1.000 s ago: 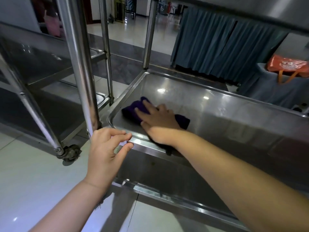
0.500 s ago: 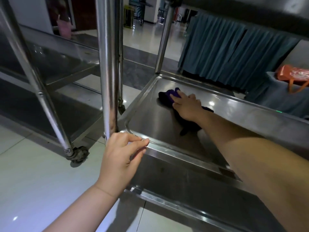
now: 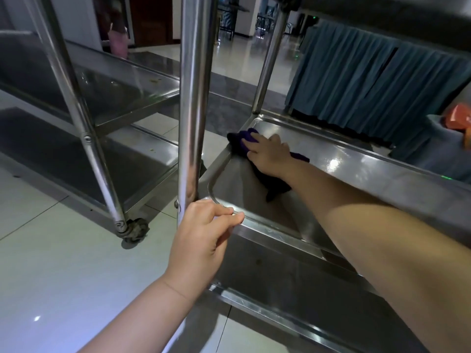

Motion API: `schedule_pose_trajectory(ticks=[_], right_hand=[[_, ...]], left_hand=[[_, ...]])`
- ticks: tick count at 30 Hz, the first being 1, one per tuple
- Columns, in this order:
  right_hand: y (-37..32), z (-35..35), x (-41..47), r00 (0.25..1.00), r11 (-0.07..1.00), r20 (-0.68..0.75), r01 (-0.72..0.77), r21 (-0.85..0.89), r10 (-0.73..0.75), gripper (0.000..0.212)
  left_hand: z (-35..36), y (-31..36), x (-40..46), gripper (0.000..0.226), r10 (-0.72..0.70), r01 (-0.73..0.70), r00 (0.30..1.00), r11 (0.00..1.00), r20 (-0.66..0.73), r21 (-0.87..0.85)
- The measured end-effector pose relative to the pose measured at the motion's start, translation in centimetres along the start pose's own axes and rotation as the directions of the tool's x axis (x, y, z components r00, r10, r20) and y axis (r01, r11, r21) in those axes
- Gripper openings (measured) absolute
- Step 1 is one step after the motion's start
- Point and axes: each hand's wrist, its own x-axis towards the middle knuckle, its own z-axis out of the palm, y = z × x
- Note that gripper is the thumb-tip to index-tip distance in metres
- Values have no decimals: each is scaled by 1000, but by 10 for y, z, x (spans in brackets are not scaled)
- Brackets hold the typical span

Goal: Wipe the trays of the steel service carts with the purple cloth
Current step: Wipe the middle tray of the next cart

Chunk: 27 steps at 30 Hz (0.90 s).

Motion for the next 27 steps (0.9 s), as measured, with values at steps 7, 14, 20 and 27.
schedule_pose_trajectory(ticks=[7,14,20,27], right_hand=[[-33,2,-73,981,982,39,189,21,-189,48],[-34,-6,-139,963,939,89,226,258,-256,44],[-5,-3,-204,978,967,37,196,161,-204,48],[-27,-6,-212,931,925,10,364,-108,-366,57]], left_hand=[[-3,2,-3,38,-137,136,989,990,-55,-38],[-13,4,-2,59,-117,119,990,993,-73,25],[-40,7,9,26,-175,175,984,985,34,4],[-69,10,14,27,-153,148,987,984,45,103]])
